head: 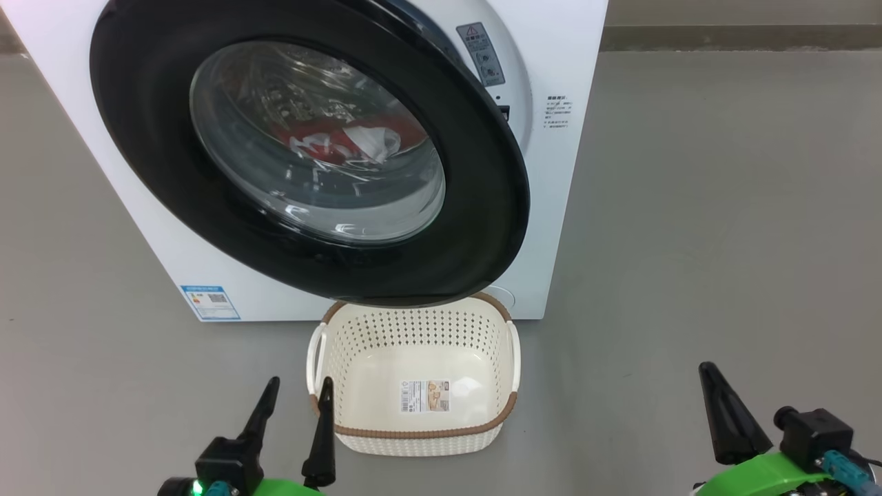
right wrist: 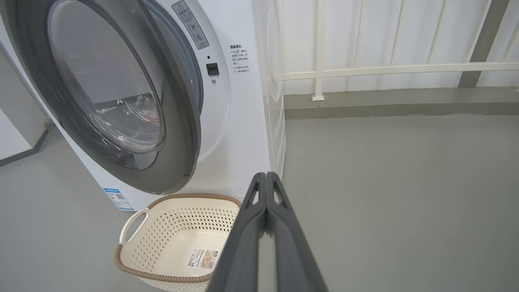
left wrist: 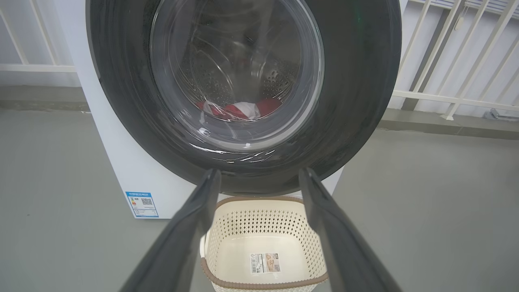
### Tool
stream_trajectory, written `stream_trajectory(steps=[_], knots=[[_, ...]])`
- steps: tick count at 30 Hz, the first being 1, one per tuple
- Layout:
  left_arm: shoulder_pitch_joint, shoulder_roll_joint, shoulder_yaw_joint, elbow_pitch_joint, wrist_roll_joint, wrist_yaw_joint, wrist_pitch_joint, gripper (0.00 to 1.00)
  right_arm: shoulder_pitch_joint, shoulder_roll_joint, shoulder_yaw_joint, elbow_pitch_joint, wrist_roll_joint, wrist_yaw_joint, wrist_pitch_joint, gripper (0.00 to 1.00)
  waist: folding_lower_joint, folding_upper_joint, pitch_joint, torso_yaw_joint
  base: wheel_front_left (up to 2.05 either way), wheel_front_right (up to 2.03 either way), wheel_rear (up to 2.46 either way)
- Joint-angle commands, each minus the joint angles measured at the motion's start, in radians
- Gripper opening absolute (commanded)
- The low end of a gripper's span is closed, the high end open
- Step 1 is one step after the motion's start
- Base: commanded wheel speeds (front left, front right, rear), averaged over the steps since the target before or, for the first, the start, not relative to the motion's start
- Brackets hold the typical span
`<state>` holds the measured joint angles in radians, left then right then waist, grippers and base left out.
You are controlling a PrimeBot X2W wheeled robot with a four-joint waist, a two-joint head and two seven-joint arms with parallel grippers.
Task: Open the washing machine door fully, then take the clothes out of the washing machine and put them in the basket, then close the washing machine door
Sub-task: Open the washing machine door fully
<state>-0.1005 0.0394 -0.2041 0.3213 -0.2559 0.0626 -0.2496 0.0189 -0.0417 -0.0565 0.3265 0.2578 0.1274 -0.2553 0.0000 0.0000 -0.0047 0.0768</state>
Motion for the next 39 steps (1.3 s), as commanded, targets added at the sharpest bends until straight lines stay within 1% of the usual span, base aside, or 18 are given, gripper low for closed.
stream_trajectory(steps=[1, 4, 8, 12, 16, 19, 20, 24, 28, 35, 39], knots=[[-0.011, 0.011, 0.031, -0.025, 0.0, 0.007, -0.012, 1.0, -0.023, -0.009, 0.021, -0.04, 0.042, 0.003, -0.006, 0.0, 0.0, 0.0, 0.003, 0.0, 0.0, 0.0, 0.0], [-0.014, 0.011, 0.031, -0.028, -0.002, 0.006, -0.012, 1.0, -0.033, -0.009, 0.014, -0.068, 0.141, 0.003, -0.006, 0.0, 0.0, 0.0, 0.008, 0.002, 0.0, 0.0, 0.0], [-0.026, 0.011, 0.029, -0.034, -0.003, 0.005, -0.012, 1.0, -0.058, -0.009, 0.005, -0.08, 0.349, 0.003, -0.006, 0.0, 0.0, 0.0, 0.029, 0.009, 0.0, 0.0, 0.0], [-0.044, 0.011, 0.031, -0.046, 0.0, 0.008, -0.012, 1.0, -0.113, -0.009, 0.019, -0.068, 0.574, 0.003, -0.006, 0.0, 0.0, 0.0, 0.056, 0.016, 0.0, 0.0, 0.0], [-0.061, 0.011, 0.031, -0.062, 0.002, 0.011, -0.012, 1.0, -0.191, -0.035, 0.026, -0.051, 0.773, 0.003, 0.021, 0.0, 0.0, 0.0, 0.089, 0.022, 0.0, 0.0, 0.0], [-0.077, 0.011, 0.027, -0.073, 0.003, 0.014, -0.012, 1.0, -0.255, -0.056, 0.018, -0.04, 0.921, 0.003, 0.065, 0.0, 0.0, 0.0, 0.12, 0.029, 0.0, 0.0, 0.0], [-0.077, 0.011, 0.027, -0.073, 0.003, 0.014, -0.012, 1.0, -0.255, -0.056, 0.018, -0.04, 0.921, 0.003, 0.065, 0.0, 0.0, 0.0, 0.12, 0.029, 0.0, 0.0, 0.0], [-0.105, 0.011, 0.008, -0.086, -0.002, 0.019, -0.012, 1.0, -0.338, -0.093, 0.001, -0.007, 1.076, 0.003, 0.139, 0.0, 0.0, 0.0, 0.156, 0.049, 0.0, 0.0, 0.0], [-0.134, 0.011, -0.004, -0.098, -0.004, 0.025, -0.012, 1.0, -0.421, -0.127, 0.0, 0.017, 1.174, 0.003, 0.209, 0.0, 0.0, 0.0, 0.191, 0.066, 0.0, 0.0, 0.0], [-0.182, 0.011, -0.017, -0.127, -0.011, 0.034, -0.012, 1.0, -0.577, -0.174, 0.022, 0.092, 1.273, 0.003, 0.348, 0.0, 0.0, 0.0, 0.27, 0.088, 0.0, 0.0, 0.0], [-0.209, 0.011, -0.03, -0.144, -0.018, 0.043, -0.012, 1.0, -0.673, -0.195, 0.045, 0.138, 1.301, 0.003, 0.434, 0.0, 0.0, 0.0, 0.317, 0.102, 0.0, 0.0, 0.0]])
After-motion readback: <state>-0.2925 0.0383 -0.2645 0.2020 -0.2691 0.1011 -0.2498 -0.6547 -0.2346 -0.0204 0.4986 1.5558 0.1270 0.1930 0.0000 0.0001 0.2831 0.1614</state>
